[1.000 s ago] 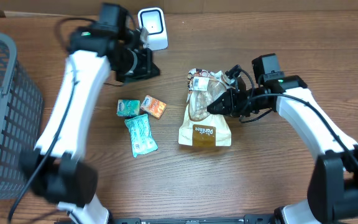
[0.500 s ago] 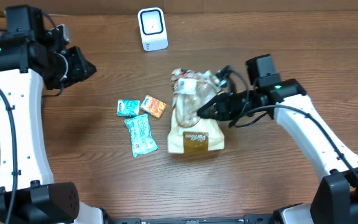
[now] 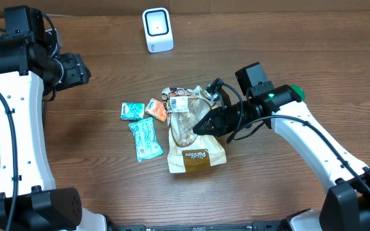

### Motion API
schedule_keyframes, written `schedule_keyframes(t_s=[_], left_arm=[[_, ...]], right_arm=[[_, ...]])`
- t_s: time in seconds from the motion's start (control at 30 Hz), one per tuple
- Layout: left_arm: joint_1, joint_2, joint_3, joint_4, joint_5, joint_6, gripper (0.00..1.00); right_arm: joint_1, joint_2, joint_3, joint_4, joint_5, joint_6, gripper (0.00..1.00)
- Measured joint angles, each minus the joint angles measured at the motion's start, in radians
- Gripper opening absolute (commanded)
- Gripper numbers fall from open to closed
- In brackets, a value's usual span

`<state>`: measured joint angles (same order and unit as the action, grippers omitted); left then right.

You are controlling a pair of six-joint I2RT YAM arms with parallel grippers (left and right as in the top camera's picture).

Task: Scan the item barcode
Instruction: 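Release the left gripper and retract it toward the basket, then carry the snack bag to the scanner and hold it there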

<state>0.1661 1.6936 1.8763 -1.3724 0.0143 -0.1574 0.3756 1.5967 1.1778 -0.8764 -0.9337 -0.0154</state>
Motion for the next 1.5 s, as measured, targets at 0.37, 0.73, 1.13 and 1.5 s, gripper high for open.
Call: schedule_keyframes(t_s=[0.37,0.73,1.13,1.5], left_arm=[[0.056,0.000,0.000,0.020,0.072,0.110,0.81],[0.148,0.000,0.000,0.030,0.147,0.158,0.99],[0.148,0.000,0.000,0.076,0.159,0.158,0.99],[0.148,0.000,0.000,0.076,0.163,0.158,1.00]], right_arm=[[0.000,0.000,0.000,0.022,0.006,-0.003,0.04],[0.000,0.000,0.000,0.082,0.003,0.014,0.04],[-0.021,0.000,0.084,0.090,-0.137,0.045,0.04],[0.004,0.033,0.508,-0.072,0.102,0.093,0.03]])
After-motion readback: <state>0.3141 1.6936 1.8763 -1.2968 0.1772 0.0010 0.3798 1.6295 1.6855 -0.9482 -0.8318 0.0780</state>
